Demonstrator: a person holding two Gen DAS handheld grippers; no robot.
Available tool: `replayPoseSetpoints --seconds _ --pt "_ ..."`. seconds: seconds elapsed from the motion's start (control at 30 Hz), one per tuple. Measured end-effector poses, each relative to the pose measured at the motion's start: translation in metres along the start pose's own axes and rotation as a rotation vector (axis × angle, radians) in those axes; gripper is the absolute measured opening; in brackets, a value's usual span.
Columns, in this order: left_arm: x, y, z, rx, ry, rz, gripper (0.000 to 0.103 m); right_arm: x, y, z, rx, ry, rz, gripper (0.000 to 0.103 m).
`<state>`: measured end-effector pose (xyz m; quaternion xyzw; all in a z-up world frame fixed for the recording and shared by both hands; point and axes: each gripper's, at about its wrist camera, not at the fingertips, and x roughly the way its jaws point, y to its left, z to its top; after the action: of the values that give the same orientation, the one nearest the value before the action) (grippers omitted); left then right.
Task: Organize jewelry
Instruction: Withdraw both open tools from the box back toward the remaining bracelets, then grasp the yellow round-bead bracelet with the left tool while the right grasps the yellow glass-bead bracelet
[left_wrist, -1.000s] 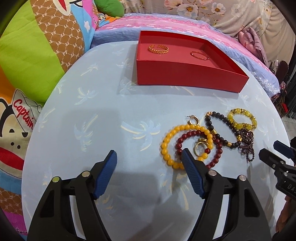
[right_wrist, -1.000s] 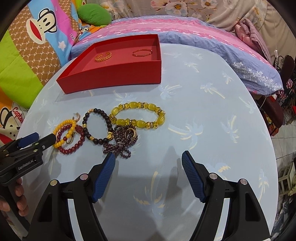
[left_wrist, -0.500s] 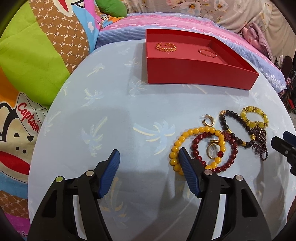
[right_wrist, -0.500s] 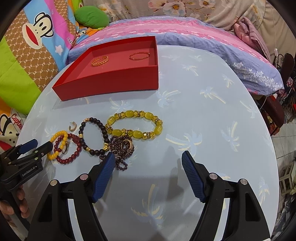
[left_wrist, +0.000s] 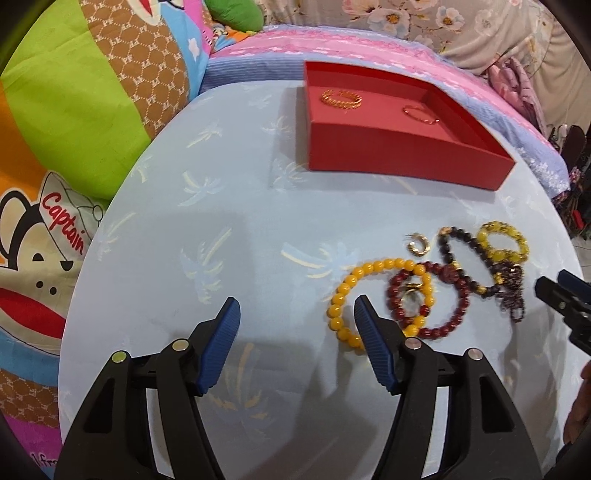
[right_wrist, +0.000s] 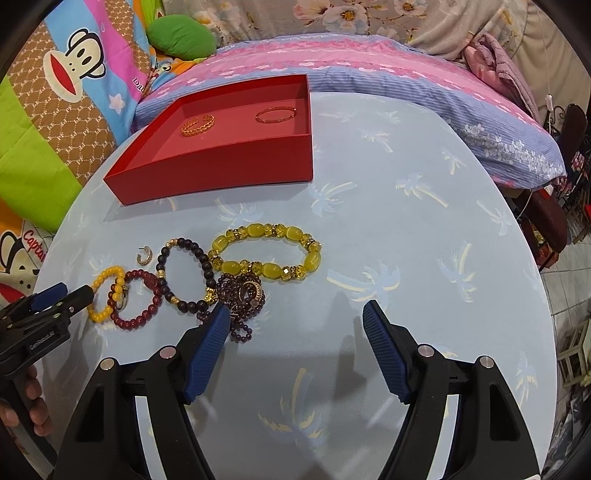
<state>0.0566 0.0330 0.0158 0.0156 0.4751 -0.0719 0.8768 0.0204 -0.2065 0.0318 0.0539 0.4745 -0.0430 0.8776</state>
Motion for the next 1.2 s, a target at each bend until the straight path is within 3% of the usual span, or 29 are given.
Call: replayPoseSetpoints --seconds 0.3,0.4,1.03,1.2 --pt "-0.001 -0.023 0.003 0.034 0.0 -0.05 0.062 0.0 0.001 0.005 -0.003 -0.01 -0.001 0.071" --pt "-0.002 -0.03 0.004 0.046 -0.005 -0.059 0.07 0.002 0.0 0.009 0.0 -0.013 -0.005 0.071" --pt "0.011 -0.005 0.001 -0.016 0.02 -0.015 0.07 0.016 -0.004 0.027 0.018 -0.025 -0.017 0.07" --pt "0.013 -0.008 -0.001 0.001 0.015 0.002 0.069 0.028 -0.002 0.034 0.011 -0.02 -0.036 0.063"
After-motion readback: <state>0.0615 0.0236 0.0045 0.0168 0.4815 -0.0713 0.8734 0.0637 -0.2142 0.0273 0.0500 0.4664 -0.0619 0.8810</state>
